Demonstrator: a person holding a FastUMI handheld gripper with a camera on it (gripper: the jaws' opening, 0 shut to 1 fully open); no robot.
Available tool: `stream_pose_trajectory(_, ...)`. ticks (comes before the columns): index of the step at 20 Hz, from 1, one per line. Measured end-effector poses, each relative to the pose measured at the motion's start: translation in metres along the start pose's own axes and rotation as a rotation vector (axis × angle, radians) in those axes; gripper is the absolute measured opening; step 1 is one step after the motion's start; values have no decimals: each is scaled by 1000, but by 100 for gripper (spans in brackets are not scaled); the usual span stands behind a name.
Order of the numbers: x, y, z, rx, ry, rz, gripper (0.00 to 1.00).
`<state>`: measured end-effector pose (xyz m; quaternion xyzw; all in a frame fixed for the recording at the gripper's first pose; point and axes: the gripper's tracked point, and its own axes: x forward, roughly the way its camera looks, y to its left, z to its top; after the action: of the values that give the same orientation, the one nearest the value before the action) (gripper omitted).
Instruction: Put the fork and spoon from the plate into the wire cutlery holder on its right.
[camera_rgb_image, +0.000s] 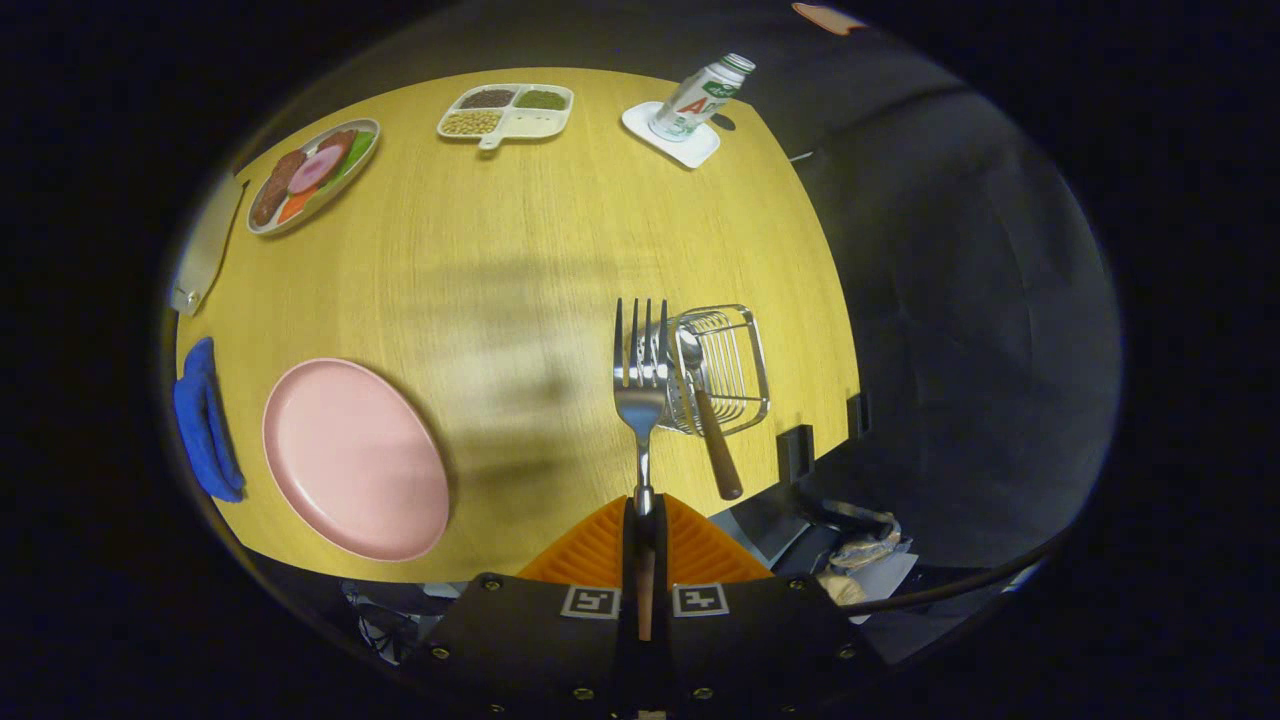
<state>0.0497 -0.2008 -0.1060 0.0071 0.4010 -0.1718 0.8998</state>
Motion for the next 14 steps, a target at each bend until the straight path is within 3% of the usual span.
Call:
stream_pose_trajectory(8, 23, -56, 2, 26, 74, -49, 5)
stream_pose_trajectory(14, 42, -80, -5, -24, 150, -80, 5)
